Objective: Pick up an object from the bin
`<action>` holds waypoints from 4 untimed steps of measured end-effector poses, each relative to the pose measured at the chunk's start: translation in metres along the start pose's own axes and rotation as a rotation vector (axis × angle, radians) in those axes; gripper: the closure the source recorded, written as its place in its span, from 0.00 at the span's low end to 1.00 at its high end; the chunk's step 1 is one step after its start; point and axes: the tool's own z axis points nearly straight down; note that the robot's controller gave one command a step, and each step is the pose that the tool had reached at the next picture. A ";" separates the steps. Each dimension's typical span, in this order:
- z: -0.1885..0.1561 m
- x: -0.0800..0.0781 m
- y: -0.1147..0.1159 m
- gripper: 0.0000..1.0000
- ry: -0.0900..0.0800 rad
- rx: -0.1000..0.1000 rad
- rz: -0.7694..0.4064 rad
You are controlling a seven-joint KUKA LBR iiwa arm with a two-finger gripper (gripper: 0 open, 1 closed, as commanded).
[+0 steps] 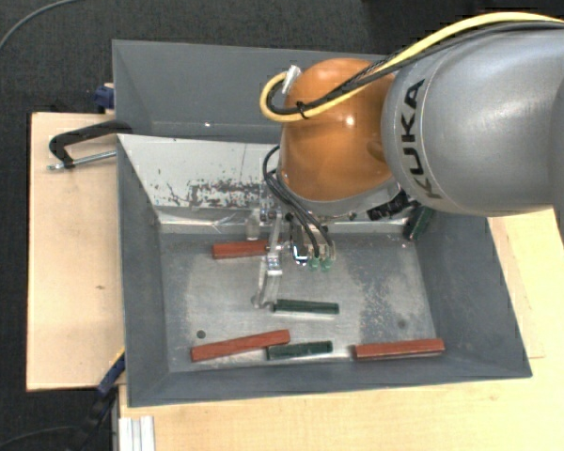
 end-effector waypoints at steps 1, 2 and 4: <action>0.134 -0.069 -0.027 0.00 -0.007 0.001 -0.072; 0.133 -0.070 -0.026 0.00 -0.009 -0.001 -0.071; 0.131 -0.072 -0.024 0.00 -0.012 -0.002 -0.070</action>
Offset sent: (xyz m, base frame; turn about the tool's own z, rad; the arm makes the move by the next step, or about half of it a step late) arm 0.0683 -0.0264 -0.1311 -0.0724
